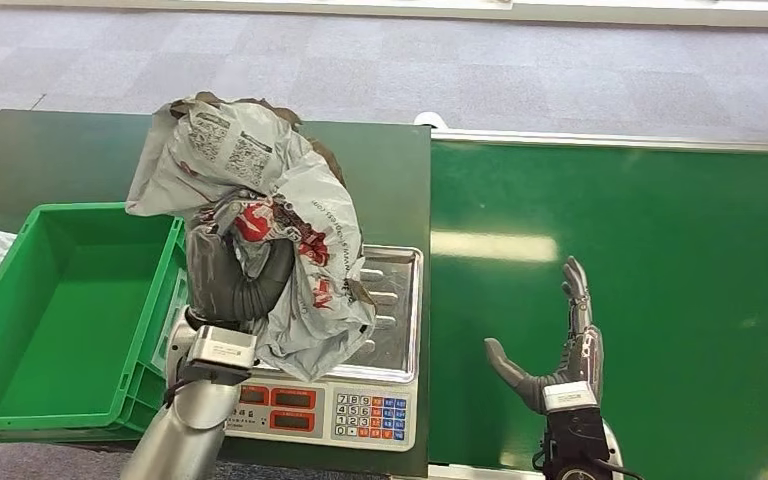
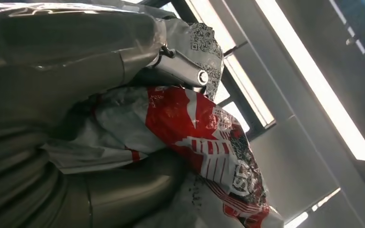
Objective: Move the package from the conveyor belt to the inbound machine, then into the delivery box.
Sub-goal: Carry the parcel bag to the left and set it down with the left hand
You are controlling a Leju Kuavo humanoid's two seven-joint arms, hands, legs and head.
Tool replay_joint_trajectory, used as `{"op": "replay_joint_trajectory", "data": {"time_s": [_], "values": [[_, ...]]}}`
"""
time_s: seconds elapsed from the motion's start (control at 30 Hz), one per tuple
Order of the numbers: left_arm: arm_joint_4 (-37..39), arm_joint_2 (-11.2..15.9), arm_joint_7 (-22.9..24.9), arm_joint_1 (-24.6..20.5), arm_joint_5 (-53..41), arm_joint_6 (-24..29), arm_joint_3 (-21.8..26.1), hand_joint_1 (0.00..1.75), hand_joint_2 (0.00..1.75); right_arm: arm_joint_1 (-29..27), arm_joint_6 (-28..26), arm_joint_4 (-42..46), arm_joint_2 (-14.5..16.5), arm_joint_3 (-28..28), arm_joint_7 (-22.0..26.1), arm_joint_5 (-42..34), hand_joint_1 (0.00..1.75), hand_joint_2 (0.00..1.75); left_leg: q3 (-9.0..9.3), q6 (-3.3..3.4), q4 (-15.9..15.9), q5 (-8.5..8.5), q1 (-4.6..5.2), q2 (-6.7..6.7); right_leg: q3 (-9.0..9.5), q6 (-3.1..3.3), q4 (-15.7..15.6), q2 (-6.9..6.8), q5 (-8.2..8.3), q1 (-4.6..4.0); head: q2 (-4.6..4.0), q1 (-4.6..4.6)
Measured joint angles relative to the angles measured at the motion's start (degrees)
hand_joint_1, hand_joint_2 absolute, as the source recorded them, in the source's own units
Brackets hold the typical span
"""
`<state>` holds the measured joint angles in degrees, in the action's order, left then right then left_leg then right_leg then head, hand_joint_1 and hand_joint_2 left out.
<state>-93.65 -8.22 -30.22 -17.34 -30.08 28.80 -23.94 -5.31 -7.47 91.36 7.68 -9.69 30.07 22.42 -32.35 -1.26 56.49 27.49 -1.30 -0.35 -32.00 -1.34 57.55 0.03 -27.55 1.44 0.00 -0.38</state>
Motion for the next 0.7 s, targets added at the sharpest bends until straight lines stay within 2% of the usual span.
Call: {"op": "replay_joint_trajectory", "data": {"time_s": [0.17,0.43,0.53,0.7], "values": [[-4.3,2.0,3.8,1.7,-0.1,1.9,2.5,1.62,1.75,-1.8,-0.9,0.6,0.1,0.1,-0.4,0.7,0.00,1.75,0.01,0.00,0.0,0.00,0.00,0.01,0.01,0.00,0.0,0.00,0.00,0.00,0.00,0.00],[-4.8,3.6,7.2,3.5,-4.2,3.6,7.8,1.67,1.75,-3.0,-1.1,1.7,0.1,0.2,-1.1,1.3,0.00,1.75,0.01,0.00,0.0,-0.01,0.00,0.01,0.00,0.00,0.0,0.01,0.01,0.00,0.00,0.01],[-4.4,3.8,11.7,3.4,-10.7,4.9,10.4,1.66,1.75,-3.4,-1.3,1.9,0.2,0.3,-1.2,1.5,0.00,1.75,0.02,0.00,0.0,-0.01,0.00,0.01,-0.02,0.00,0.0,0.01,0.01,0.00,0.00,0.01],[0.1,4.4,23.7,1.7,-25.8,3.5,15.7,1.65,1.75,-4.5,-1.8,3.0,0.3,0.6,-2.0,2.1,0.00,1.75,0.02,-0.01,0.0,-0.01,-0.02,0.02,-0.03,0.01,0.0,0.02,0.01,-0.02,0.00,0.00]]}}
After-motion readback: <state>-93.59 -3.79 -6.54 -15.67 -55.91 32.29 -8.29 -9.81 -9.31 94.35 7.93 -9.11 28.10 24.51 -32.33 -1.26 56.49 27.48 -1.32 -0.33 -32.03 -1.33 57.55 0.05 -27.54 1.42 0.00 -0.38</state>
